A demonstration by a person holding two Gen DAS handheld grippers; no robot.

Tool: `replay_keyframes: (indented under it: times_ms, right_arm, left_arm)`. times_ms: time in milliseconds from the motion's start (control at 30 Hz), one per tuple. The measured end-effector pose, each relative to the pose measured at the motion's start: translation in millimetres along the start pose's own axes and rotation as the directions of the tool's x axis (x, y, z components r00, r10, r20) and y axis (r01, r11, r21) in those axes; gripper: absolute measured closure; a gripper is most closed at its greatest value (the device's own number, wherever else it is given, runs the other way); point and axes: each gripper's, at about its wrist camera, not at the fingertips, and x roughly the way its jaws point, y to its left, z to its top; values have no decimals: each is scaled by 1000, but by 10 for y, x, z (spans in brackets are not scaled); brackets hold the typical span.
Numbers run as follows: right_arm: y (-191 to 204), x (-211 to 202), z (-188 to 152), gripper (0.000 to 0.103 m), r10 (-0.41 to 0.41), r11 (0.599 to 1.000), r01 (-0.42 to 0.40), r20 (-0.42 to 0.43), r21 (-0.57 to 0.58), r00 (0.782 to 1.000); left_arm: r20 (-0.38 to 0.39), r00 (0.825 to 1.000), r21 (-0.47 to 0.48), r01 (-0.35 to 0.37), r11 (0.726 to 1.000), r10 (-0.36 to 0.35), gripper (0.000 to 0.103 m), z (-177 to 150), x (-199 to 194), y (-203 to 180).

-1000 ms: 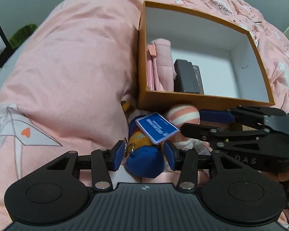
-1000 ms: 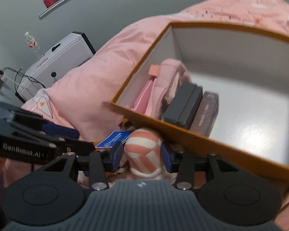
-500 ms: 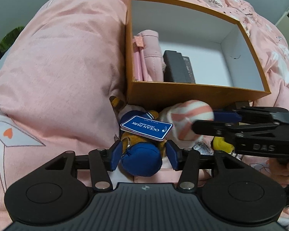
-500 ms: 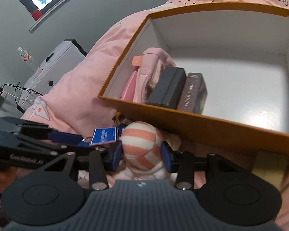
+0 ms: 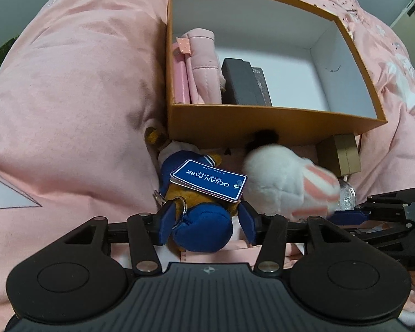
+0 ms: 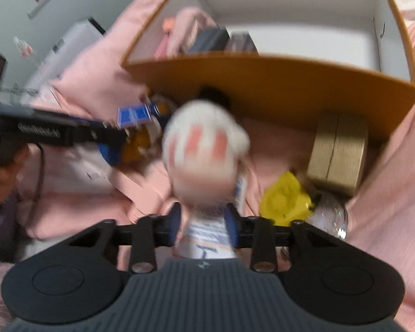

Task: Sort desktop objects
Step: 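Grasp the blue Ocean Park plush with the left tool while the right tool grasps the white striped plush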

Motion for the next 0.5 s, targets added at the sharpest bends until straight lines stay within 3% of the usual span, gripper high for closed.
replay_keyframes:
  times_ms: [67,133,233,400,500]
  right_arm:
    - [18,-24,3,67,-18,1000,18,8,-15,1000]
    - [24,-111,38,56,9,1000,-8,32,-12,999]
    - [5,-257,149,52,24,1000,-25,85,15,996]
    - [69,-355,442,49,-47,999,42,210,27,977]
    - [135,-177,603,49,-33,999,31,196,12,980]
  left_arm:
    - [-1,1000,9,-11,1000,11,45,4,-9,-20]
    - [0,1000,4,-14,1000,14,45,10,-25,-16]
    - [5,1000,-3,-14,1000,14,45,34,-53,1]
    - [-10,1000,28,-15,999,15,44,98,-17,-23]
    - [-49,999,36,-14,999,16,40,144,69,-23]
